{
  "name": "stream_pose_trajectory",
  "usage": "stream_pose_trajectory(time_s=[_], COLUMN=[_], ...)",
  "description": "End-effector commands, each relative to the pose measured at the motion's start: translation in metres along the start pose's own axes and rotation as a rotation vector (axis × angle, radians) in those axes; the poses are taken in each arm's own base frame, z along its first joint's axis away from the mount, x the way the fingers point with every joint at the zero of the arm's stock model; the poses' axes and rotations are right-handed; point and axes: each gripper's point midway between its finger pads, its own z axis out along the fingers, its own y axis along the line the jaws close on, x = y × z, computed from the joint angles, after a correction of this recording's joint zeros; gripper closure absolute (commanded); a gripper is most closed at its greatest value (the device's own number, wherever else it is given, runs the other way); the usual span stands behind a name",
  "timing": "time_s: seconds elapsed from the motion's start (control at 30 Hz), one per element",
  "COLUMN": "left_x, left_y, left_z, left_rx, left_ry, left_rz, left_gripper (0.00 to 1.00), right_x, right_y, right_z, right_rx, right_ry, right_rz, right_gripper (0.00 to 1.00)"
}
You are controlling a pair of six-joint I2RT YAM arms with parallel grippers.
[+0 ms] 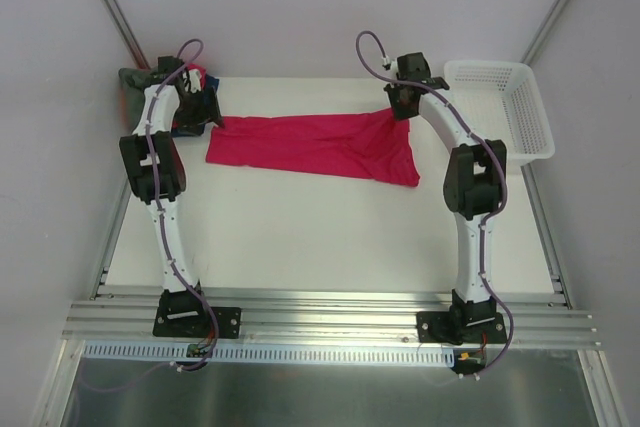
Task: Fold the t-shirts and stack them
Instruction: Fold the other side of the tshirt into a rectangle
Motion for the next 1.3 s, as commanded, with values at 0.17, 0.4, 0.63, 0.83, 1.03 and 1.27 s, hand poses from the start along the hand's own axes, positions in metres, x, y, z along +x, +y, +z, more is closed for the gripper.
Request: stream_pose_trajectory(time_s=[0.17, 0.4, 0.63, 0.83, 1.03, 1.27], left_x=[-0.010, 0.010, 0.035, 0.043, 0.049, 0.071], left_y=[-0.014, -0.067, -0.111, -0.110, -0.115, -0.132], left_z=[-0.036, -0.095, -0.073, -0.046, -0.024, -0.004], left_rx=[-0.025, 0.091, 0.228, 0.230, 0.211, 0.213], left_ry=[-0.058, -0.084, 0.016, 0.066, 0.089, 0.150], left_rz=[0.009, 0.025, 0.041, 0.059, 0.135, 0.174], left_gripper=[0.09, 0.10, 0.09, 0.10, 0.10, 0.10], right_x=[-0.039, -0.022, 0.021, 0.029, 0.015, 0.016], right_y=[-0.018, 0.025, 0.102, 0.130, 0.116, 0.101], right_z=[-0.046, -0.109, -0.126, -0.094, -0.056, -0.023], right_rx=[0.102, -0.032, -0.322, -0.425, -0.384, -0.365], right_ry=[-0.120, -0.130, -0.020, 0.064, 0.062, 0.083], right_rz=[-0.009, 0.012, 0.087, 0.142, 0.175, 0.208], right_gripper=[0.31, 0.31, 0.31, 0.44, 0.69, 0.71])
